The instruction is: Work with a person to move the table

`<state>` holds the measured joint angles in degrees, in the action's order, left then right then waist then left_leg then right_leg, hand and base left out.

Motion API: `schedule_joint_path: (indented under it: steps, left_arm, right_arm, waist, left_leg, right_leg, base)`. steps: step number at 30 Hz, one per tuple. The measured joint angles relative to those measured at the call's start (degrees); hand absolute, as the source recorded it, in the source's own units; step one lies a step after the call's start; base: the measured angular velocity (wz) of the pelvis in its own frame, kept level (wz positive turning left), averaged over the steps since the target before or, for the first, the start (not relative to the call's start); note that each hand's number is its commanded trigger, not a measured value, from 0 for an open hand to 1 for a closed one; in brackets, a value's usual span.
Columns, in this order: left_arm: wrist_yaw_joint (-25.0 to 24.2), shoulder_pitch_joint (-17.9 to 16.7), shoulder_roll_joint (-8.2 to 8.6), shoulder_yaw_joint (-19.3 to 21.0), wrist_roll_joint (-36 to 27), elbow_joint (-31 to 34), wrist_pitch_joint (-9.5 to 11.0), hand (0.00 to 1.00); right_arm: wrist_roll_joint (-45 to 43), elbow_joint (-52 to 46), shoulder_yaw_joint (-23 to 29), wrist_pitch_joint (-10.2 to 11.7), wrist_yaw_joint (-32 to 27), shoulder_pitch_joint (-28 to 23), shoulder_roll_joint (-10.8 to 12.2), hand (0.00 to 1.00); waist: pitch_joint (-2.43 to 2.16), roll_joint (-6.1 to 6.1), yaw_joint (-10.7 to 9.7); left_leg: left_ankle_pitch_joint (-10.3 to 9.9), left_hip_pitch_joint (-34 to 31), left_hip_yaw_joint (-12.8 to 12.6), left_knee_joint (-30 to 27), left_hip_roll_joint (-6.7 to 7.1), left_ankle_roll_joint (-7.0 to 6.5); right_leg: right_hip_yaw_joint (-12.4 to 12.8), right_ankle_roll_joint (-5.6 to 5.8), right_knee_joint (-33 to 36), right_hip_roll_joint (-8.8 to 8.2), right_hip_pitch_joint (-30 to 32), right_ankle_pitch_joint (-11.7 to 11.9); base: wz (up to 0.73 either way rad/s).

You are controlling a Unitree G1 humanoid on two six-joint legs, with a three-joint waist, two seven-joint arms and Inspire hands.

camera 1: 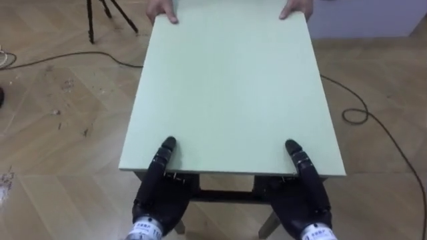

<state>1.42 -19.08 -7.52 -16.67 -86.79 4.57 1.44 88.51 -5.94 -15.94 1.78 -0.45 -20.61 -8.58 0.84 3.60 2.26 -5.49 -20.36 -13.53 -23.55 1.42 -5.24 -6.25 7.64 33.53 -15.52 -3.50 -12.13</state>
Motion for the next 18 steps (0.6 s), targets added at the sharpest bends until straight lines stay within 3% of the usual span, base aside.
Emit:
schedule_joint_path:
  steps: [2, 5, 8, 9, 11, 12, 15, 16, 17, 18]
  left_arm:
    - [0.0, 0.0, 0.04, 0.1, -0.1, 0.3, 0.0, 1.00]
    - [0.2, 0.2, -0.79, 0.2, 0.0, 1.2, 0.4, 1.00]
    - [0.2, 0.9, -0.88, 0.2, 0.1, 1.2, 1.1, 1.00]
    - [0.2, 0.9, -1.00, 0.4, 0.1, 1.1, 1.1, 1.00]
    - [0.3, 1.2, -1.34, 0.6, 0.1, 1.0, 1.1, 1.00]
    - [0.3, 1.2, -1.37, 0.6, 0.1, 1.0, 1.1, 1.00]
    - [0.3, 0.6, -1.69, 0.3, -0.2, 1.0, 1.1, 1.00]
    - [0.3, 0.1, -1.99, 0.1, -0.2, 1.0, 1.2, 1.00]
    - [0.3, -0.1, -2.23, -0.3, -0.3, 1.0, 1.2, 1.00]
    - [0.3, -0.1, -2.25, -0.5, -0.4, 1.0, 1.3, 1.00]
  right_arm:
    - [-0.3, 0.0, 0.1, 0.1, 0.0, 0.5, 0.3, 1.00]
    - [-0.9, 0.1, 0.2, 0.0, 0.0, 0.9, 1.5, 1.00]
    - [-0.8, 0.6, 0.2, 0.0, 0.0, 2.0, 1.5, 1.00]
    - [-0.8, 1.2, 0.2, -0.2, 0.0, 2.5, 1.6, 1.00]
    - [-0.3, 2.0, 0.1, -0.5, 0.0, 3.2, 1.6, 1.00]
    - [-0.3, 2.0, 0.1, -0.5, 0.1, 3.2, 1.6, 1.00]
    - [-0.2, 2.0, -0.2, -0.5, 0.1, 2.7, 1.3, 1.00]
    - [-0.3, 2.0, -0.4, -0.4, 0.1, 2.1, 1.3, 1.00]
    - [-0.1, 1.6, -0.4, -0.3, 0.1, 1.3, 1.1, 1.00]
    - [-0.1, 1.5, -0.4, 0.0, 0.1, 1.2, 1.0, 1.00]
  waist:
    - [0.22, 0.58, 1.1]
    - [0.31, 1.98, 1.8]
    - [0.35, 1.96, 2.9]
    - [0.36, 1.93, 2.8]
    - [0.35, 1.45, 2.6]
    - [0.37, 1.25, 2.7]
    - [0.46, -0.44, 2.9]
    - [0.44, -1.21, 3.9]
    - [0.37, -2.31, 5.2]
    - [0.46, -2.83, 5.5]
  left_leg:
    - [2.4, -2.2, 0.6, 0.2, -1.57, 1.52]
    - [5.3, -5.3, 1.8, 0.1, -3.25, 3.08]
    - [9.1, -7.8, 2.8, 1.8, -5.46, 4.57]
    - [10.2, -7.8, 2.9, 2.7, -5.94, 4.80]
    - [14.3, -7.7, 3.6, 6.9, -7.30, 5.44]
    - [15.1, -7.7, 3.8, 7.8, -7.76, 5.65]
    - [18.9, -6.7, 5.2, 11.9, -9.59, 6.54]
    - [20.8, -5.3, 5.5, 14.6, -10.39, 7.25]
    - [23.4, -3.7, 6.0, 18.0, -11.42, 8.87]
    - [23.9, -3.5, 6.2, 18.6, -11.77, 9.25]
  right_leg:
    - [2.5, -0.30, -6.4, 3.14, -1.3, -3.9]
    - [4.3, -1.88, -11.3, 5.86, -1.9, -8.7]
    - [3.1, -3.12, -13.1, 8.57, -0.1, -11.4]
    - [2.4, -3.45, -13.1, 9.10, 0.3, -11.6]
    - [-0.4, -4.54, -13.5, 11.16, 1.5, -12.0]
    - [-0.7, -5.17, -13.7, 11.74, 1.8, -12.0]
    - [-1.8, -7.07, -13.7, 14.48, 2.5, -11.2]
    - [-2.9, -7.77, -13.7, 15.33, 2.6, -10.8]
    - [-4.4, -8.34, -13.7, 16.45, 3.2, -10.1]
    - [-5.3, -8.64, -13.5, 16.66, 3.8, -9.9]
  base:
    - [-0.13]
    - [0.09]
    - [0.04]
    - [0.04]
    - [0.13]
    - [0.05]
    - [-0.04]
    - [-0.27]
    - [-0.31]
    - [-0.38]
